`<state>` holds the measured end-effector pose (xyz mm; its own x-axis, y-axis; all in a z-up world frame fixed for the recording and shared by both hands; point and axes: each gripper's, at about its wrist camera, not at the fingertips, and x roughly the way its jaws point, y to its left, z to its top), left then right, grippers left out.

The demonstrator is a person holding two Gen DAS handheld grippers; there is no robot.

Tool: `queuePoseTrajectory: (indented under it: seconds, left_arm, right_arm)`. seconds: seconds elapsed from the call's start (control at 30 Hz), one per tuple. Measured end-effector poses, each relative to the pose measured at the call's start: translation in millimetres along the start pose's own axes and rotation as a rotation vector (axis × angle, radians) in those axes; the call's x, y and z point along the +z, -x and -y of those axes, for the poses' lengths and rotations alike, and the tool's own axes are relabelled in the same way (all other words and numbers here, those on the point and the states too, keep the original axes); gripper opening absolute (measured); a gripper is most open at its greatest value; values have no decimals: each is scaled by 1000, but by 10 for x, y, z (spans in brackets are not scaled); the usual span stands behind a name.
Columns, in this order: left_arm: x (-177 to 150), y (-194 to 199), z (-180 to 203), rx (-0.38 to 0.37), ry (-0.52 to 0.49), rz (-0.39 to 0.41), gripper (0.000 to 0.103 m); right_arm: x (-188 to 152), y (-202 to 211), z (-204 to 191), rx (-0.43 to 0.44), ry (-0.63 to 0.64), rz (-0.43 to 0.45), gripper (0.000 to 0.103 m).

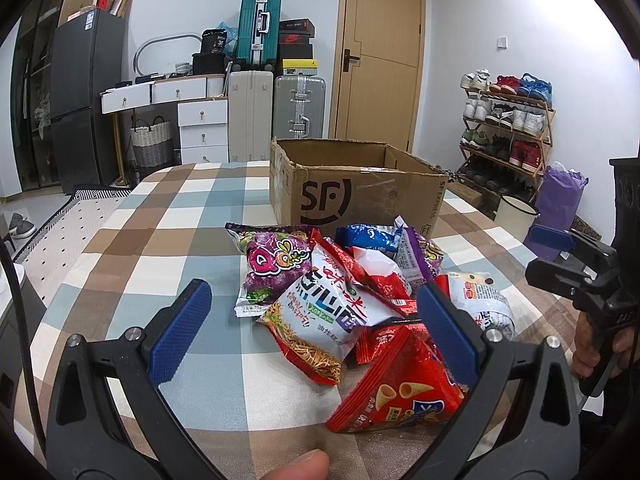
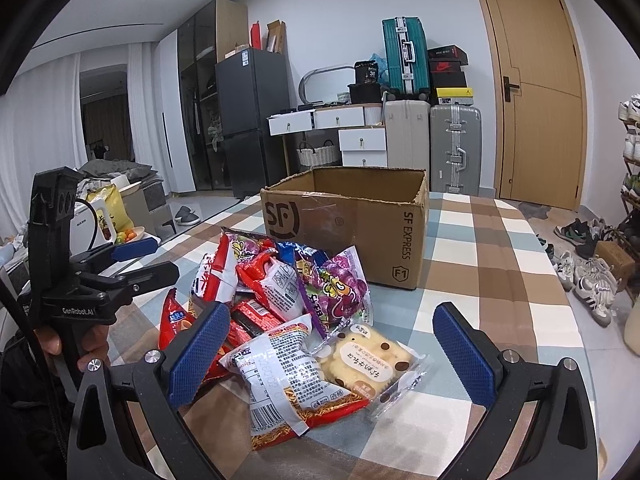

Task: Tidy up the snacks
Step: 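Grasp the red chip bag with the left tool while the right tool grasps the white snack bag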

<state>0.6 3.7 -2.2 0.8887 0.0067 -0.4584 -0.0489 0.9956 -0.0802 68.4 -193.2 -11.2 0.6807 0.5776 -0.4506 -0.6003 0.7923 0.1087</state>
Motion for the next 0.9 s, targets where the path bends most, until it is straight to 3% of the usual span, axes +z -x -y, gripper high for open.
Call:
queuePoseTrajectory:
  seconds: [0.4, 0.57, 0.7, 0.9]
  left_arm:
    - [1, 27, -3, 5, -7, 6, 102]
    - [-29, 26, 93, -31, -36, -64, 102]
    - [-82, -2, 152, -68, -53, -127, 102]
    - [-161, -32, 257, -107, -86, -182, 92]
  right_arm:
    - [33, -55, 19, -5, -15, -52, 103]
    - [11, -114, 9, 1, -16, -131, 103]
    - [-21, -157, 21, 63, -46, -201, 103]
    - [-76, -236, -79, 107, -18, -262, 102]
